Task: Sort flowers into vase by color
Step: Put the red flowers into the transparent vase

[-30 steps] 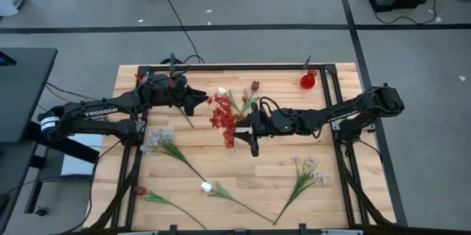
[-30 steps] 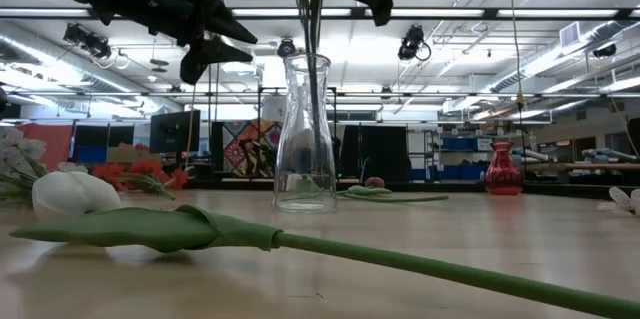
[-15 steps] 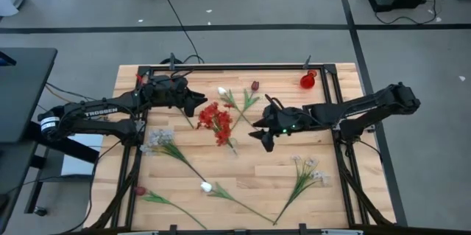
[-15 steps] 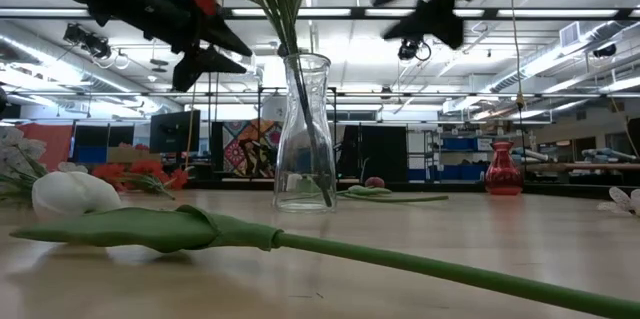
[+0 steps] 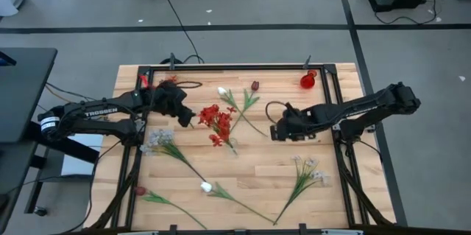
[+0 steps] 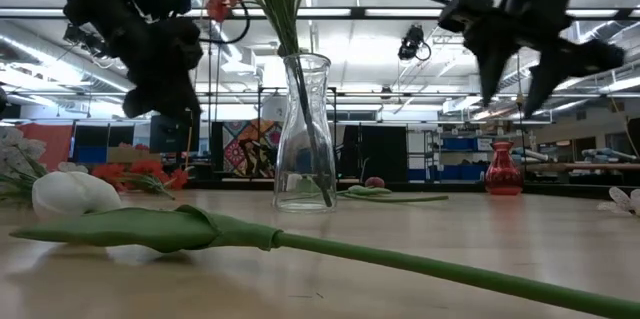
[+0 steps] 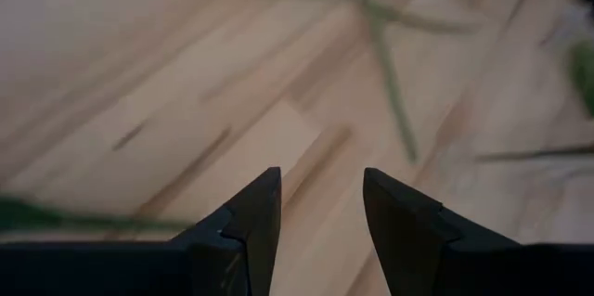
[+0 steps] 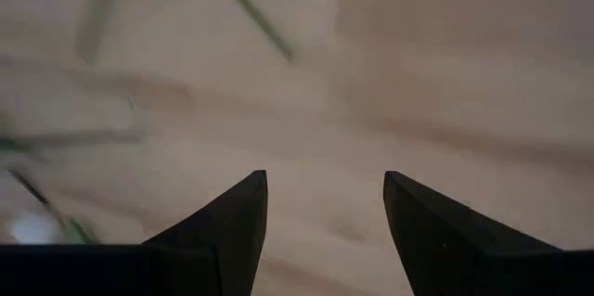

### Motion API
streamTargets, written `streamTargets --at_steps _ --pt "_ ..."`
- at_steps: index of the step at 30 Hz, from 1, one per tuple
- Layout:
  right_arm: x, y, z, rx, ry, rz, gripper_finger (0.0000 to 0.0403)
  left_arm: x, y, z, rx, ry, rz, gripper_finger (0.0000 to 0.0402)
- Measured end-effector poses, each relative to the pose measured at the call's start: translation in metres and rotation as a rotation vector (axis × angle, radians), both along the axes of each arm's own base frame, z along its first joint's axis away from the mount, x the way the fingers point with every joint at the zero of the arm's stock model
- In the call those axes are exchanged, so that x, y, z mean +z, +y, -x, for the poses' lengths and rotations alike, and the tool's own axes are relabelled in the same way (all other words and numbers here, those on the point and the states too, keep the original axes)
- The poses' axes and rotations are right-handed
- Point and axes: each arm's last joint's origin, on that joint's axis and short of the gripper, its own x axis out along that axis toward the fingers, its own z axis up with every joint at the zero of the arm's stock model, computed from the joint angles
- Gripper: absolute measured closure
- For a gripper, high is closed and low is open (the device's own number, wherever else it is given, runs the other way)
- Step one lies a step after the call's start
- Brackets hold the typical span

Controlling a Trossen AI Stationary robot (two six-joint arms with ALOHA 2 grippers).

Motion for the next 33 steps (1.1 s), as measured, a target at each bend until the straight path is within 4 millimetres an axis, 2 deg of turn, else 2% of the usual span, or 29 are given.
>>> streamTargets --at_steps 8,13,18,21,23,26,33 --pt "-0.017 0.027 -0.007 -0.006 0.055 -0.073 0.018 -0.012 -0.008 0.015 -0.006 0.188 0.11 0.0241" --pt "-0.017 0.041 -0.016 0.119 -0.047 -0.085 0.018 -0.015 -0.021 0.016 0.02 0.244 0.195 0.0241" --pt "-0.017 0.042 -0.013 0.117 -0.039 0.008 0.0181 -0.015 -0.033 0.013 0.109 0.244 0.246 0.0241" --pt "-0.016 0.043 -0.015 0.122 -0.062 0.003 0.0183 -0.014 -0.036 0.01 0.159 0.222 0.269 0.0241" --pt "-0.015 0.047 -0.017 0.136 -0.108 -0.005 0.0186 -0.014 -0.031 0.011 0.231 0.213 0.24 0.0241" --pt "-0.012 0.056 -0.02 0.161 -0.172 -0.001 0.0189 -0.014 -0.013 0.015 0.408 0.199 0.205 0.0241" --pt "-0.012 0.062 -0.018 0.195 -0.184 0.034 0.0193 -0.014 0.03 0.038 0.734 0.18 0.216 0.0241"
